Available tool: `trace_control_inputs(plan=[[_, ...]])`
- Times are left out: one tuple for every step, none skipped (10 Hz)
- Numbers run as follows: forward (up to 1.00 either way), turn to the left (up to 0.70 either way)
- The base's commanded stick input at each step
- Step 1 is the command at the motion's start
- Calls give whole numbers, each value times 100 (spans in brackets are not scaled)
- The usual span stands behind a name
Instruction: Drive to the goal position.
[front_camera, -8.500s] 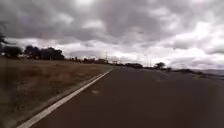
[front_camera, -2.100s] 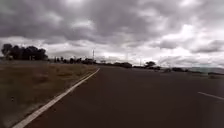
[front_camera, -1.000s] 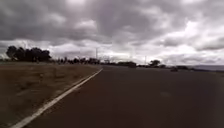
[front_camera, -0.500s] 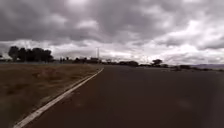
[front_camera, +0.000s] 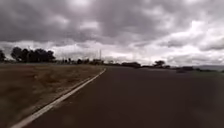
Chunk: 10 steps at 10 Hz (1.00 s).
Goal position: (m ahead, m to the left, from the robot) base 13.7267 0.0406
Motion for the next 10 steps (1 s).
trace_control_inputs(plan=[[100, 0], [100, 0], [100, 0], [100, 0], [100, 0], [100, 0], [100, 0], [100, 0], [100, 0], [100, 0]])
